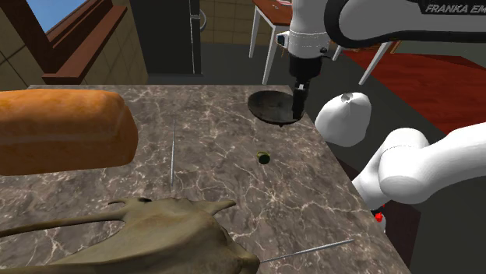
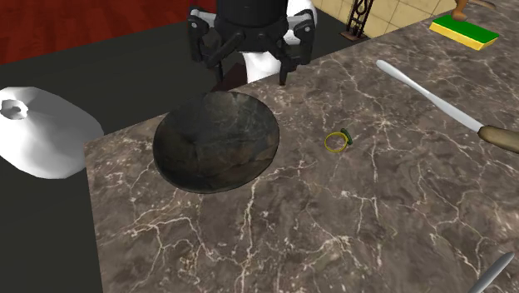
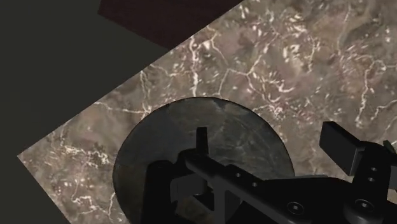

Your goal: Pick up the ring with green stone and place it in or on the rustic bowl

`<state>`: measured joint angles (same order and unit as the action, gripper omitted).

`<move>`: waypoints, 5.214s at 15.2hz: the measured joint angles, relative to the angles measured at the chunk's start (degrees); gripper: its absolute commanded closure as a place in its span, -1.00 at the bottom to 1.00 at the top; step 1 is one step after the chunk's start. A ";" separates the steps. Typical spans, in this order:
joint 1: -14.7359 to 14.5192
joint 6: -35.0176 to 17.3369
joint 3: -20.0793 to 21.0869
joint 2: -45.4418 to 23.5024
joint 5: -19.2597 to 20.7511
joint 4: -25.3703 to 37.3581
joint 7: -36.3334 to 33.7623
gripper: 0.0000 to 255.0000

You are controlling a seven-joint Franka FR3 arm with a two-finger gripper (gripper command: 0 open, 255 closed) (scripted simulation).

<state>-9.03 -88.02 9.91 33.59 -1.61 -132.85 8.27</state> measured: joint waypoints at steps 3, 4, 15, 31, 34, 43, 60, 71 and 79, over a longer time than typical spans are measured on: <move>-2.05 -0.59 2.84 -4.90 -1.31 2.80 -0.31 -1.00; -2.85 -0.68 3.91 -6.09 -1.86 3.39 -0.59 -1.00; -8.24 -3.51 11.52 -18.26 -3.96 8.74 -1.46 -1.00; -8.37 -7.43 11.49 -17.17 -3.70 4.39 -1.15 1.00; -8.30 -7.41 11.41 -17.19 -3.99 4.41 -1.12 1.00; -8.47 -3.81 11.23 -16.63 -4.36 6.87 -0.95 1.00; -8.09 9.24 10.29 -16.19 -3.94 19.48 -0.99 1.00; -2.67 8.36 1.22 -15.50 2.89 17.87 12.93 1.00; 0.05 5.13 -3.00 -16.85 6.29 16.39 19.31 1.00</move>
<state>-8.98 -82.89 6.91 16.74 4.68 -116.46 27.58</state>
